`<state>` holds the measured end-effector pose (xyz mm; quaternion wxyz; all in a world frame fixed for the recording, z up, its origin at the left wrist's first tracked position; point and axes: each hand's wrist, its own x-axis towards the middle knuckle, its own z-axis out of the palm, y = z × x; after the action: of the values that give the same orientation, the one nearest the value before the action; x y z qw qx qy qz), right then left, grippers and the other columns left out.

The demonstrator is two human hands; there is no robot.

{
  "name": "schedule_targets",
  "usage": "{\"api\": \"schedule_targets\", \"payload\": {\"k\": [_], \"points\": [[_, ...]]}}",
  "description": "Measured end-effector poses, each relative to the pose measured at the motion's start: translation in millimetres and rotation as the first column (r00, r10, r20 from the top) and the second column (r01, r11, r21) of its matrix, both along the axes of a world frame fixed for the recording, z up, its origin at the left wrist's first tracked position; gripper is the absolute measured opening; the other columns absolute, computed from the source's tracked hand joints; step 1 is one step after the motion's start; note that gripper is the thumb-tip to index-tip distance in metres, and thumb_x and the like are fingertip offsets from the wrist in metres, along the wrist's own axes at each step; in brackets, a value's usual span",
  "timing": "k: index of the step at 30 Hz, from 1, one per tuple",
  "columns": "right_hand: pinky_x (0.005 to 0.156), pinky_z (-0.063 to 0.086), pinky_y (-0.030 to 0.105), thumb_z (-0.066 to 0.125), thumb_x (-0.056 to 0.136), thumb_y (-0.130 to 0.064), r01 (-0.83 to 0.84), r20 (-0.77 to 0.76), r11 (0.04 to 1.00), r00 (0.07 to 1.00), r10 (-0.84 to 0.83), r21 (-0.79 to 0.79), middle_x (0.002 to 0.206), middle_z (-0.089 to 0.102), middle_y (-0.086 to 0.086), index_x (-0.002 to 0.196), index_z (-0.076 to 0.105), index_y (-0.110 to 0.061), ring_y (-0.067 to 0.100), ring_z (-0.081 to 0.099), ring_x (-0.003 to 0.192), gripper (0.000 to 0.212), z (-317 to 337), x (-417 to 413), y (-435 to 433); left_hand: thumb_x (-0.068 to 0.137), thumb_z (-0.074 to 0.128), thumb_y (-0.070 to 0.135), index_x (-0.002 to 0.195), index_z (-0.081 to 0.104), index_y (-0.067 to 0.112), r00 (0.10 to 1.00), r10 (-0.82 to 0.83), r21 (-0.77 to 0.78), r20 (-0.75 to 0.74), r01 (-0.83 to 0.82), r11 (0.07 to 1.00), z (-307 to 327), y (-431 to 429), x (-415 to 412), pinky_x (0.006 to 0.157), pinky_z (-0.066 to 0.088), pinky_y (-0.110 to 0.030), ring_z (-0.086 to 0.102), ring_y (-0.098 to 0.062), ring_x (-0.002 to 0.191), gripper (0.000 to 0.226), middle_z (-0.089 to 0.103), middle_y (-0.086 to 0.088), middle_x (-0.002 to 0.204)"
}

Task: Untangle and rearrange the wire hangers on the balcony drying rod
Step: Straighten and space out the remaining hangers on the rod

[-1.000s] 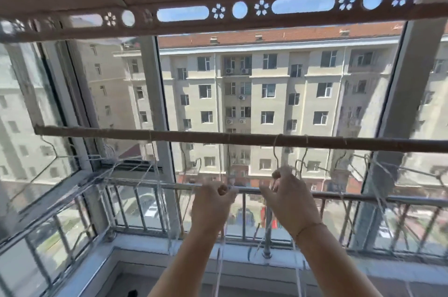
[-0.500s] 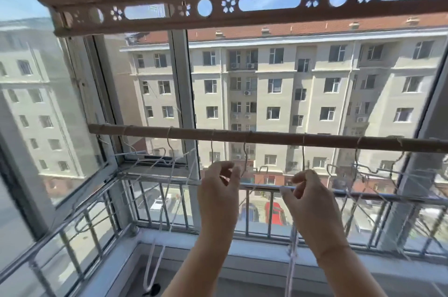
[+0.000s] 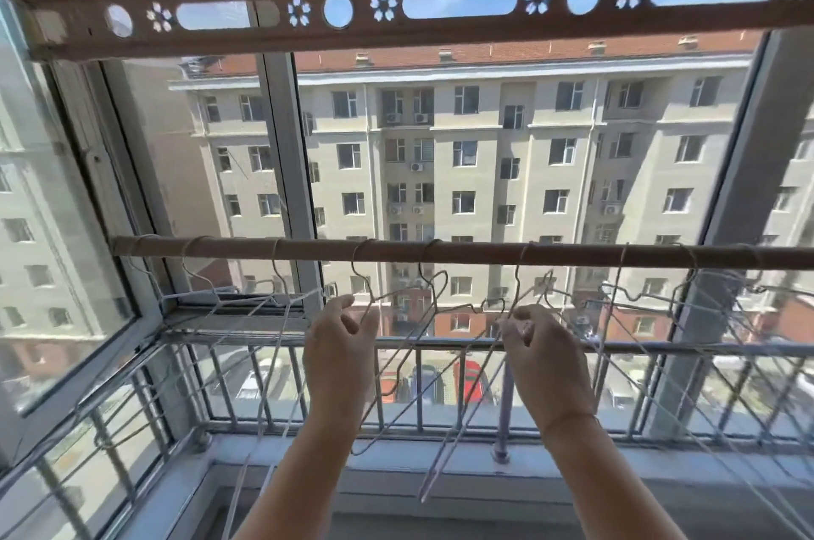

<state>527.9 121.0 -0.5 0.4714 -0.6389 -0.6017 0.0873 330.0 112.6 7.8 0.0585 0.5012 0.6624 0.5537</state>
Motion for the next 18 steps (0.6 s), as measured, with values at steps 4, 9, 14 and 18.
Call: {"api": "schedule_targets", "payload": {"k": [4, 9, 14, 18], "points": [[0.074, 0.049, 0.03, 0.055, 0.09, -0.031, -0.023, -0.041, 1.0, 0.999, 0.022, -0.019, 0.085, 0.072, 0.011, 0.09, 0.067, -0.01, 0.029, 0.065, 0.085, 0.024, 0, -2, 10, 0.087, 0.062, 0.028, 0.102, 0.069, 0.009, 1.0, -0.009, -0.001, -0.02, 0.009, 1.0, 4, 8, -2, 0.071, 0.05, -0.034, 0.061, -0.024, 0.073, 0.025, 0.069, -0.008, 0.08], [0.062, 0.039, 0.024, 0.055, 0.087, -0.026, -0.06, -0.042, 0.996, 0.997, 0.058, -0.061, 0.068, 0.063, 0.003, 0.073, 0.062, -0.012, 0.023, 0.059, 0.07, 0.021, 3, -9, 17, 0.088, 0.061, 0.028, 0.089, 0.073, 0.005, 0.999, -0.018, -0.007, -0.046, 0.018, 1.0, 5, 15, -8, 0.063, 0.044, -0.031, 0.059, -0.025, 0.064, 0.025, 0.066, -0.006, 0.067], [0.061, 0.036, 0.025, 0.053, 0.087, -0.023, -0.171, -0.048, 0.98, 0.985, 0.167, -0.101, 0.061, 0.052, -0.001, 0.067, 0.056, -0.012, 0.019, 0.049, 0.062, 0.022, 8, -17, 14, 0.088, 0.059, 0.035, 0.099, 0.067, 0.004, 0.997, -0.067, -0.03, -0.046, 0.066, 0.997, 12, 11, -4, 0.063, 0.041, -0.031, 0.055, -0.023, 0.065, 0.034, 0.059, -0.002, 0.067], [0.069, 0.049, 0.026, 0.055, 0.089, -0.032, -0.173, -0.083, 0.983, 0.982, 0.168, -0.059, 0.072, 0.06, -0.005, 0.089, 0.064, -0.013, 0.013, 0.059, 0.07, 0.021, 19, 0, -5, 0.085, 0.063, 0.027, 0.1, 0.057, 0.01, 1.0, -0.006, 0.15, 0.005, 0.005, 0.989, 26, -15, 18, 0.066, 0.043, -0.034, 0.051, -0.023, 0.061, 0.024, 0.053, 0.0, 0.067]]}}
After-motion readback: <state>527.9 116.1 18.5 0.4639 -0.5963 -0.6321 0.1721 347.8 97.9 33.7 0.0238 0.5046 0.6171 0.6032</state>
